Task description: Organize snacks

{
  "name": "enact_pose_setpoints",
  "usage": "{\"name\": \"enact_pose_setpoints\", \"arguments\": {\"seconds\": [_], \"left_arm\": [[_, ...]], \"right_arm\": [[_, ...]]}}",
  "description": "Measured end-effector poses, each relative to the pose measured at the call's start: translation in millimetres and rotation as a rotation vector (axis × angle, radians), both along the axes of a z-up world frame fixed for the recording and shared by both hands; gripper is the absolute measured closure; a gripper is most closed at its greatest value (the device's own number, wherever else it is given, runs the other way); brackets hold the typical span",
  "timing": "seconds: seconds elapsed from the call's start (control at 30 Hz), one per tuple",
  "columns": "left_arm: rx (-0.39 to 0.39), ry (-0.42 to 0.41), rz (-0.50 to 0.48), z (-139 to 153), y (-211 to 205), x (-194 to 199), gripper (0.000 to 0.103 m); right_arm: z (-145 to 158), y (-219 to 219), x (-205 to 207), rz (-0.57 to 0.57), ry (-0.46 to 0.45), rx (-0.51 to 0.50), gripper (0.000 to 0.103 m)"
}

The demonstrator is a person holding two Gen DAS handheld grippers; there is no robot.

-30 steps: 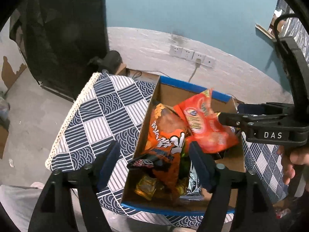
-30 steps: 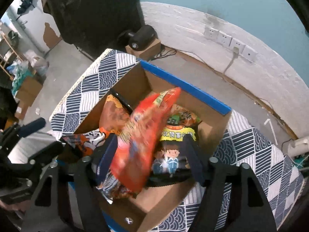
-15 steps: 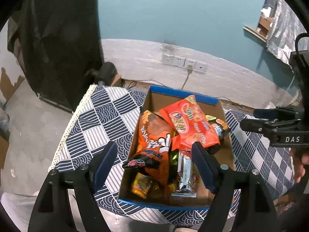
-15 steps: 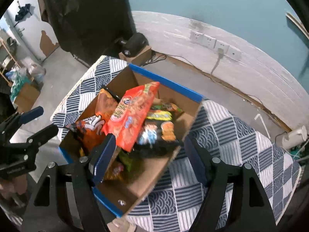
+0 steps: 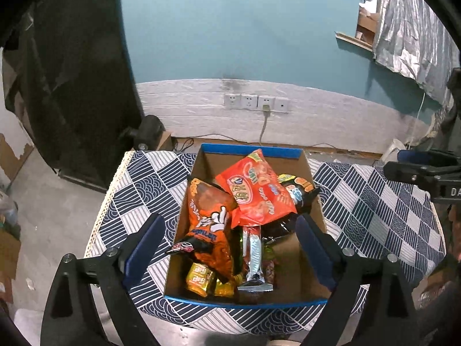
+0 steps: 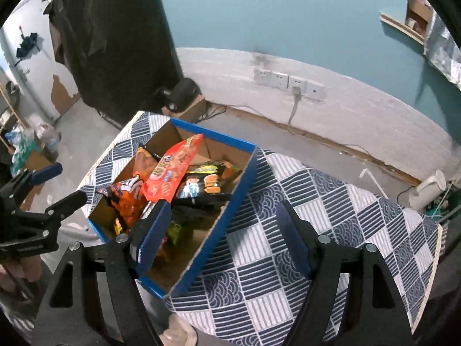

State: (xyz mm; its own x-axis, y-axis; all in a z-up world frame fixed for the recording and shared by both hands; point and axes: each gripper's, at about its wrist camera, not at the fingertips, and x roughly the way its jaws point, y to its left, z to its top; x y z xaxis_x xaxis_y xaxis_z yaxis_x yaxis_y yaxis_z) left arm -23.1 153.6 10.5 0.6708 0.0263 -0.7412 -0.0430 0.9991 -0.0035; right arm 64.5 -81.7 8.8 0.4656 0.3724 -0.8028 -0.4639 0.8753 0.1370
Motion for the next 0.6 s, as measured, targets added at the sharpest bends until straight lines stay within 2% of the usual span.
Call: {"name": "enact_pose_setpoints", "arguments": {"seconds": [0.37,0.6], "left_arm": [[0.003,-0.021,-0.022,9,-17,-4,0.005],[0.02,-0.009,-0.032,4,-27,1,0.004]], "right_arm": [[5,-18,-22,0.01,-0.051,0.006,0.027],[7,-27,-29,0.012,-0.07,0.007,0.027]]}}
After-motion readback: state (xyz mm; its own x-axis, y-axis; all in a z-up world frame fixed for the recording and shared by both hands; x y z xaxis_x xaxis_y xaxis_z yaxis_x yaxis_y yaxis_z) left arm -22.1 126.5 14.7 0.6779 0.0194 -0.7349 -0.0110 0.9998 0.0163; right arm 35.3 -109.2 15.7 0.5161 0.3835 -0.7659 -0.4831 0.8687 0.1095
